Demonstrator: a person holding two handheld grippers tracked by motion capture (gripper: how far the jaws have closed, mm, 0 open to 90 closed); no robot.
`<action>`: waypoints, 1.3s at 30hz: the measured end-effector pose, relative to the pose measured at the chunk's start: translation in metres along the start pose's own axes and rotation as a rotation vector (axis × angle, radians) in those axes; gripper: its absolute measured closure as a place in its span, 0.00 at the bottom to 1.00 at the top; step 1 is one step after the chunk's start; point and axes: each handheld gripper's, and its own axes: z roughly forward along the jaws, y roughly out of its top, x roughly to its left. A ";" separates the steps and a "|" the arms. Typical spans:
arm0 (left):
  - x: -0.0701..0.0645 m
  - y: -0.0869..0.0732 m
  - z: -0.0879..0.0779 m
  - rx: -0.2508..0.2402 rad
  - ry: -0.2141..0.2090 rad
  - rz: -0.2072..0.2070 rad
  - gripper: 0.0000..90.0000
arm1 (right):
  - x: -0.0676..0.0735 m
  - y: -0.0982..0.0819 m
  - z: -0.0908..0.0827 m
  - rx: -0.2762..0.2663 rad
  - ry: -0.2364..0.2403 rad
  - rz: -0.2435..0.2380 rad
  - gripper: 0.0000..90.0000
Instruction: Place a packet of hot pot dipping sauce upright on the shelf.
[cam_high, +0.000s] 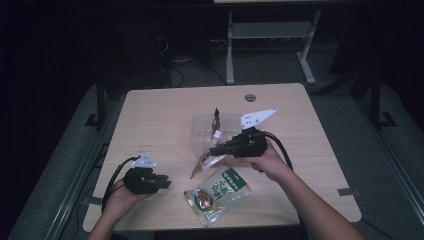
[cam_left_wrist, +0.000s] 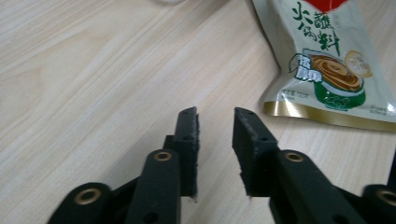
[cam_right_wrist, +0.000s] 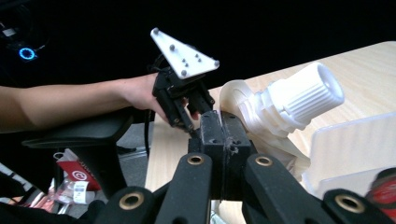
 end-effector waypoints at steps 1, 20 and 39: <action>0.001 0.000 0.000 -0.003 -0.001 0.000 0.73 | -0.001 0.001 0.000 -0.003 0.001 0.005 1.00; 0.003 -0.003 0.001 0.006 0.012 -0.006 0.48 | -0.025 0.040 -0.004 -0.021 -0.049 -0.019 1.00; 0.002 -0.004 0.006 0.033 -0.009 0.014 0.36 | -0.062 0.066 -0.004 0.019 -0.132 -0.024 1.00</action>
